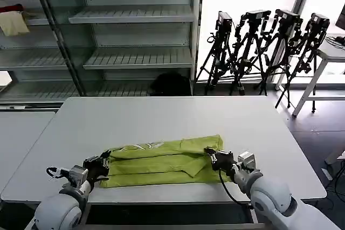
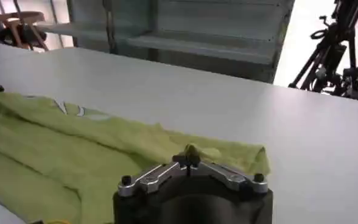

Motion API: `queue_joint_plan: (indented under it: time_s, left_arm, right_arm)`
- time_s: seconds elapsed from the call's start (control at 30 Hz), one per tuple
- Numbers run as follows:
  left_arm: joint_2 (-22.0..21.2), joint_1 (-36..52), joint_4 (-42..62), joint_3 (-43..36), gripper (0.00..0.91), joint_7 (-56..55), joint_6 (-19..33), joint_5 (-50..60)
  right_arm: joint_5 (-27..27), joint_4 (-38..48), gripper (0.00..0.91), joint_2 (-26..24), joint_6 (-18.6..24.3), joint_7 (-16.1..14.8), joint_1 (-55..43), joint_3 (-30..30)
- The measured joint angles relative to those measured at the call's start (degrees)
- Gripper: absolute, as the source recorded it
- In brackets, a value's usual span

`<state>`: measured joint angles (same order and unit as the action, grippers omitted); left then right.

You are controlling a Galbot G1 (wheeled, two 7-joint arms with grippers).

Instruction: Fold and organize the clothes.

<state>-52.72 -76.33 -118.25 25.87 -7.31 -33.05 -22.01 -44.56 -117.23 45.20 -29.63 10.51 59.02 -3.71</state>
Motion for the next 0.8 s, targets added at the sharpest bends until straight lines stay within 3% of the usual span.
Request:
queue_joint_plan:
  time_s: [0.1, 0.13, 0.17, 0.2, 0.8]
  left_arm:
    - [-0.1, -0.2, 0.6, 0.0, 0.05, -0.1, 0.0, 0.4]
    - [-0.2, -0.2, 0.8, -0.2, 0.181, -0.2, 0.0, 0.5]
    - [-0.3, -0.2, 1.0, -0.3, 0.363, -0.2, 0.0, 0.6]
    - [-0.4, -0.2, 1.2, -0.3, 0.907, -0.3, 0.0, 0.7]
    - [2.8, -4.6, -3.5, 2.2, 0.907, -0.4, -0.1, 4.4]
  right_arm:
    - [-0.5, -0.7, 0.0, 0.6, 0.1, 2.5, 1.4, 0.1]
    - [-0.6, -0.7, 0.655, 0.9, 0.1, 3.4, 1.7, 0.2]
    - [-0.7, -0.8, 0.907, 1.1, 0.2, 4.4, 2.0, 0.3]
    - [-0.7, -0.9, 0.907, 1.3, 0.2, 5.4, 2.2, 0.4]
    - [-3.1, -6.8, 0.907, 2.3, -1.1, 23.5, 4.0, -0.7]
